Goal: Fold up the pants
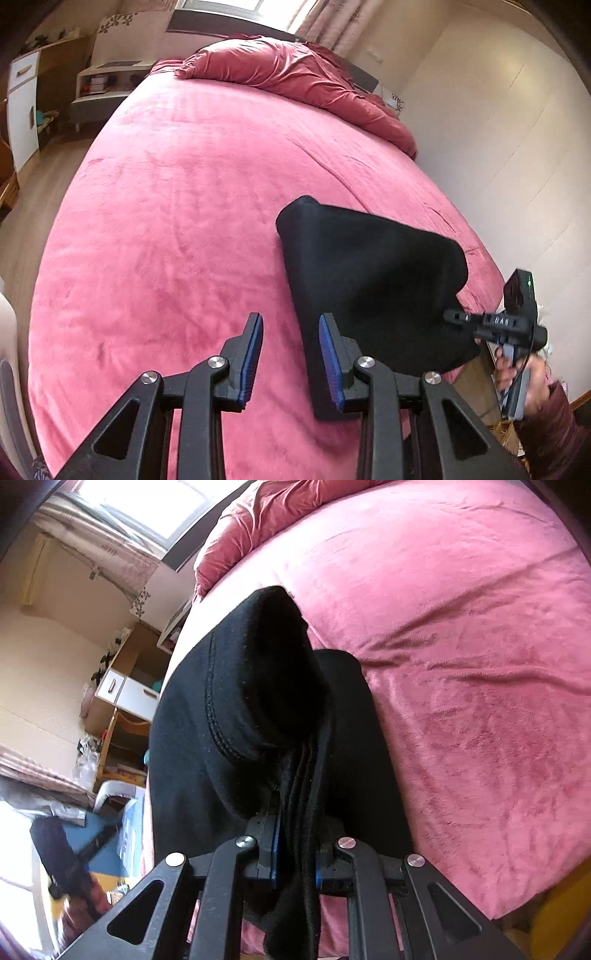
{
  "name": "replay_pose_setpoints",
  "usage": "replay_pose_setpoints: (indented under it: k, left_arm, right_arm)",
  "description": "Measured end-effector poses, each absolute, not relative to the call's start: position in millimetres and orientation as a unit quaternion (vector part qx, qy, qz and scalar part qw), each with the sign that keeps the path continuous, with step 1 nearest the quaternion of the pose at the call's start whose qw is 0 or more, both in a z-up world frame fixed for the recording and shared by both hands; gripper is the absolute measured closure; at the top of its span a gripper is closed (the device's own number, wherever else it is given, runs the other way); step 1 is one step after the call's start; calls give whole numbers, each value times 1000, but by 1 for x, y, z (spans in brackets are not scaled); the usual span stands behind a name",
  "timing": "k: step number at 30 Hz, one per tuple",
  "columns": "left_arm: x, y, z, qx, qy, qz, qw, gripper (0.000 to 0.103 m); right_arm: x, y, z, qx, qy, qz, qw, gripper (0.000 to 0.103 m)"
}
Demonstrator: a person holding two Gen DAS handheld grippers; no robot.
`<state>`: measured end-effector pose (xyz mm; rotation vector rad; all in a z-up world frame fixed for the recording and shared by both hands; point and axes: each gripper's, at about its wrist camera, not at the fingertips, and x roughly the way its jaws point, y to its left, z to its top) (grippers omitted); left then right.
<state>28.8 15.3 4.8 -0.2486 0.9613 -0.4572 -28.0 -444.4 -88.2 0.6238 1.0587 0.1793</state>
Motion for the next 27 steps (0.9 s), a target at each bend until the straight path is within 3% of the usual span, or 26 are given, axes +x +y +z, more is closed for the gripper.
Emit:
replay_pose_setpoints:
  k: [8,10,18,20,21,23,24,27]
  left_arm:
    - [56,-13,-9,-132,478,-200,845,71]
    - [61,-19,-9,-126,477,-201,846,70]
    - [91,-24,-13,-140,483,-179,846,69]
    - [99,-26,-16,-146,489,-179,841,66]
    - [104,-28,-16,-143,492,-180,840,66]
    - [110,-33,-18,-133,496,-175,840,65]
    - [114,-36,-18,-131,498,-178,838,65]
    - [124,-43,-21,-132,507,-186,831,59]
  right_arm:
    - [-19,-446,-75,264,483,73,832,75]
    - [-21,-451,-68,256,474,56,841,53]
    - [-1,-452,-24,256,412,66,872,52]
    - [11,-440,-22,236,416,61,876,65]
    - [18,-433,-24,218,429,56,875,82]
    - [24,-423,-25,199,438,61,875,93]
    - [24,-417,-22,179,434,63,881,98]
    - [18,-402,-7,148,410,99,895,98]
